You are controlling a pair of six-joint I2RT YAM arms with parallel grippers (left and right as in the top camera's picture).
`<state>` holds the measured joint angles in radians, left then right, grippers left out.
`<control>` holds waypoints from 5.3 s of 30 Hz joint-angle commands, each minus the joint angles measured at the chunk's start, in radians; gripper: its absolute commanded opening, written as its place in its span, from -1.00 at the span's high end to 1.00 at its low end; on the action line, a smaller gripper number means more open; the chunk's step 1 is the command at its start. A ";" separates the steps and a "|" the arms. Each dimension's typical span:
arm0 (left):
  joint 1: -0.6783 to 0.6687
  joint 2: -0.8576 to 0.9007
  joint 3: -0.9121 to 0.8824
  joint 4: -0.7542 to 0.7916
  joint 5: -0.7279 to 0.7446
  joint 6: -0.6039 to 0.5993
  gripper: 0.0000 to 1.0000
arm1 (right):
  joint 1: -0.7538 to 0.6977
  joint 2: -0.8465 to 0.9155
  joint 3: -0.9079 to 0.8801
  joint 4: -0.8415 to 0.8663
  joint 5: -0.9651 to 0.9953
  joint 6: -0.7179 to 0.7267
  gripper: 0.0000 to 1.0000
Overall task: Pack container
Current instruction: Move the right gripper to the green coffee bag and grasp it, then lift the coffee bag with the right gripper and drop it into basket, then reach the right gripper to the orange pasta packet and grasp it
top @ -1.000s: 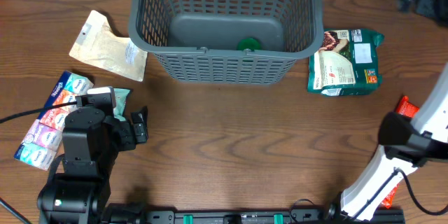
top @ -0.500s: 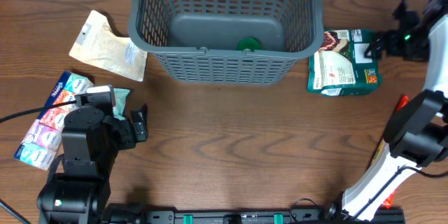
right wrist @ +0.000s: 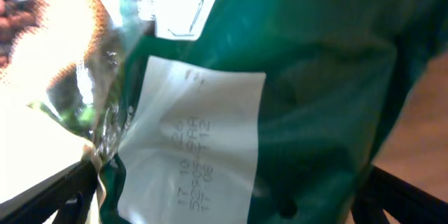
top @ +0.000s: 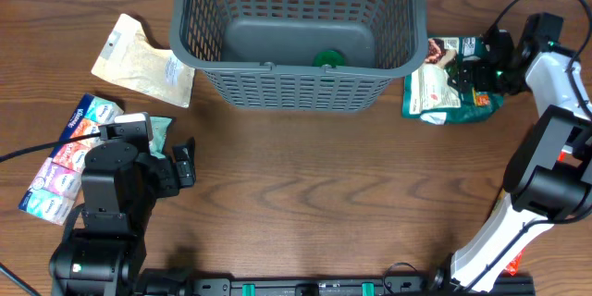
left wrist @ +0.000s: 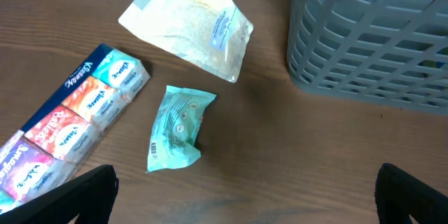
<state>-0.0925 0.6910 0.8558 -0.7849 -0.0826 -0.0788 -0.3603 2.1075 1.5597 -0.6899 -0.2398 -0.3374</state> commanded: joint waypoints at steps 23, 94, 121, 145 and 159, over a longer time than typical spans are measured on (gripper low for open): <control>0.005 0.000 0.019 0.001 -0.008 -0.009 -0.97 | 0.023 0.036 -0.261 0.162 0.040 0.143 0.98; 0.005 0.000 0.019 -0.019 -0.007 -0.009 -0.97 | 0.739 -0.073 0.139 0.163 0.068 -0.209 -0.99; 0.005 0.000 0.019 -0.019 -0.007 -0.009 -0.97 | 0.238 -0.317 0.813 -0.584 0.257 0.630 -0.98; 0.165 0.000 0.019 0.045 -0.113 -0.066 -0.97 | -0.417 -0.647 0.024 -0.824 0.285 0.609 -0.99; 0.209 0.000 0.019 0.072 -0.113 -0.065 -0.97 | -0.463 -0.648 -0.645 -0.132 0.287 0.557 -0.98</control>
<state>0.1108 0.6910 0.8574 -0.7139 -0.1871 -0.1345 -0.8169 1.4654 0.9646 -0.8738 0.0410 0.2581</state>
